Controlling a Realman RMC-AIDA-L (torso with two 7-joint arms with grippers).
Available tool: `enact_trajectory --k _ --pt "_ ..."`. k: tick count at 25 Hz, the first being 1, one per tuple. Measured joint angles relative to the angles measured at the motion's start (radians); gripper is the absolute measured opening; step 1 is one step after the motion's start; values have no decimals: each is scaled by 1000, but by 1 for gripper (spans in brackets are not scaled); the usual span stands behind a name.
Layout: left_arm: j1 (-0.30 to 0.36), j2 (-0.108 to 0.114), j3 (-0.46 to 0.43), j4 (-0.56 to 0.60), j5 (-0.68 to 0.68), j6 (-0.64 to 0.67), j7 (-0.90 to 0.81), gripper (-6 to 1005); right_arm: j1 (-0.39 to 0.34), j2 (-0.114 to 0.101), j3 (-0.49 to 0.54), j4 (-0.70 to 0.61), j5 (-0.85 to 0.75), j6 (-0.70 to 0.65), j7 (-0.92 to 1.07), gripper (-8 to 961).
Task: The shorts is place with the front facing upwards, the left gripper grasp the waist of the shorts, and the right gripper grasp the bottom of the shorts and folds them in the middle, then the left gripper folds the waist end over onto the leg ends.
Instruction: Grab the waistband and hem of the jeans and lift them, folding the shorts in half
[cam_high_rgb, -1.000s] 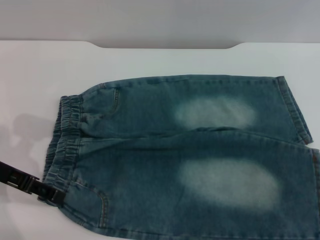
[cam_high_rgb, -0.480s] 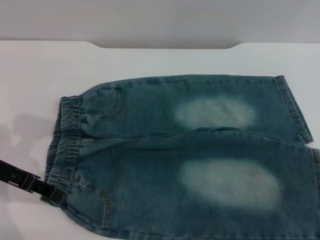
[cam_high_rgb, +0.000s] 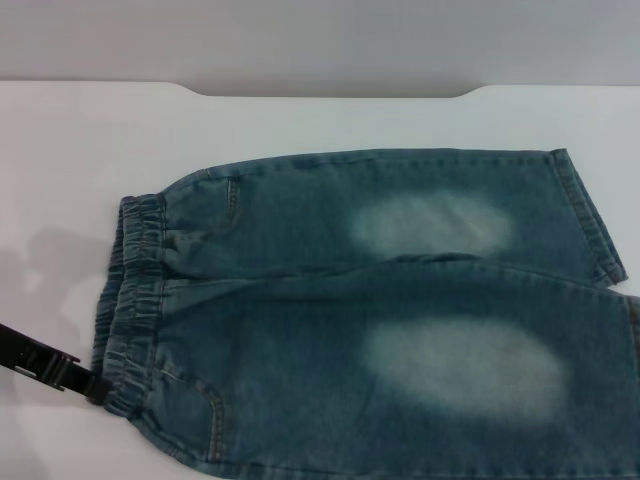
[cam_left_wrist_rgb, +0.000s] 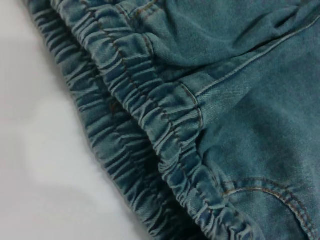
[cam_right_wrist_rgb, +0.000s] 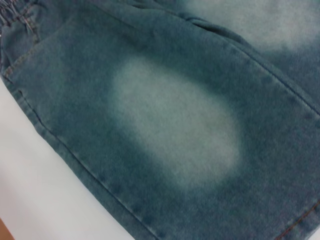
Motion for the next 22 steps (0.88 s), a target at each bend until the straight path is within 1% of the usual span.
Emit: enact_trajectory --k 9,15,21,22 --pt "-4 -2 0 0 1 5 13 46 -2 0 2 5 0 4 -1 522" --pt "-9 0 0 0 1 8 9 80 -2 -2 2 5 0 7 -1 522" --pt "-12 4 -1 10 1 23 5 310 -2 -2 2 5 -2 18 -1 522" --pt "-14 6 -4 14 1 26 4 370 -2 -2 2 5 -2 19 -1 522"
